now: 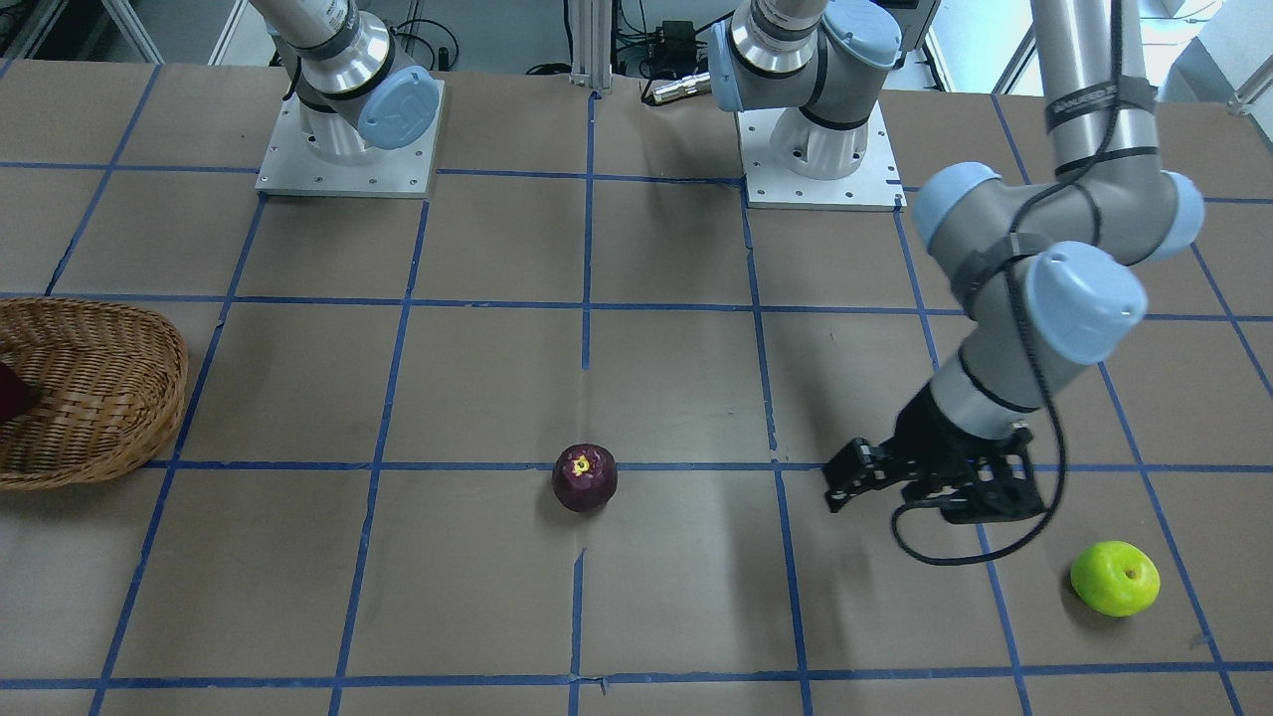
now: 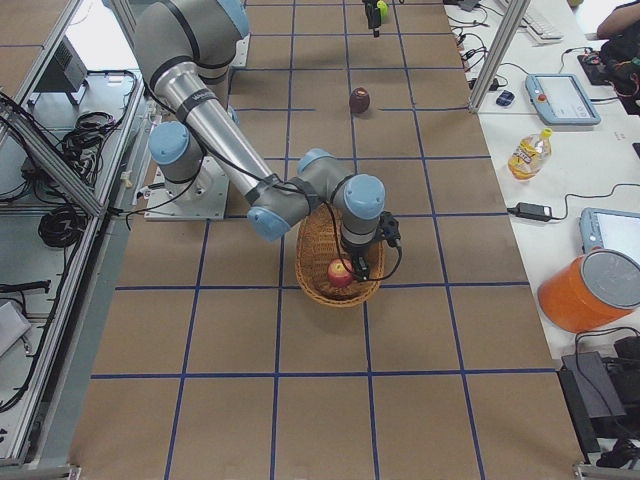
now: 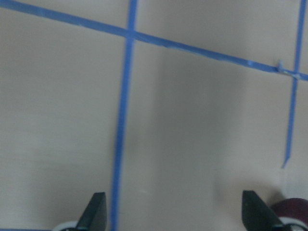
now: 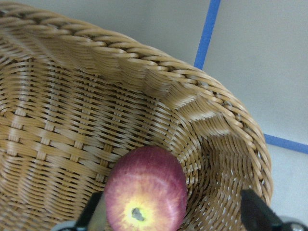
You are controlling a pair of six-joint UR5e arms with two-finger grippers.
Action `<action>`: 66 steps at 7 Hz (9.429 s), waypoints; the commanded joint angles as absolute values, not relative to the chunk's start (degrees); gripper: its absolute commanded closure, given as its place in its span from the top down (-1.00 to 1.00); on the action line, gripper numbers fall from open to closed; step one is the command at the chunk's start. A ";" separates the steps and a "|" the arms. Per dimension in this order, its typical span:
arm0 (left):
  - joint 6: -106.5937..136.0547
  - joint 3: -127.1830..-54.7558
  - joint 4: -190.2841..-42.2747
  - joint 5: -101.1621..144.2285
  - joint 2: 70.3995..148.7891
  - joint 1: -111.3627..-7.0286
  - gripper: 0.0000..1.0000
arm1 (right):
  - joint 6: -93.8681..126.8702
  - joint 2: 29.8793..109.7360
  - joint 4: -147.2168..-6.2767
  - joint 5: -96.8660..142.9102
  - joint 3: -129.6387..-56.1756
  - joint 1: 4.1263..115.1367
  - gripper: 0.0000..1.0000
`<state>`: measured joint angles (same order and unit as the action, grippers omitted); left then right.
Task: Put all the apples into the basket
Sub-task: 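Move the left gripper to the green apple while the right returns toward the purple apple, then grasp the purple apple with the right gripper while the left grasps the green apple, then drop the purple apple into the basket while the left gripper carries the green apple centrally, then release the green apple and withdraw the left gripper while the right returns toward it, then lower the right gripper onto the green apple and grasp it, then carry the green apple into the basket and open the right gripper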
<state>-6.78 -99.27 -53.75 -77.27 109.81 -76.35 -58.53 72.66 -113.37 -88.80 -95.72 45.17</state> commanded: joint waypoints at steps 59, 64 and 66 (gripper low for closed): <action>7.03 -91.59 -86.92 -90.34 86.66 -87.19 1.00 | 25.75 56.87 -125.86 -89.03 -91.84 110.13 0.93; 1.14 -89.30 -89.74 -90.18 87.80 -87.01 1.00 | 18.40 65.61 -119.22 -89.47 -91.48 103.49 -0.14; 1.14 -89.30 -89.74 -90.09 87.72 -87.10 1.00 | -2.95 74.75 -113.48 -90.26 -97.26 91.56 -0.15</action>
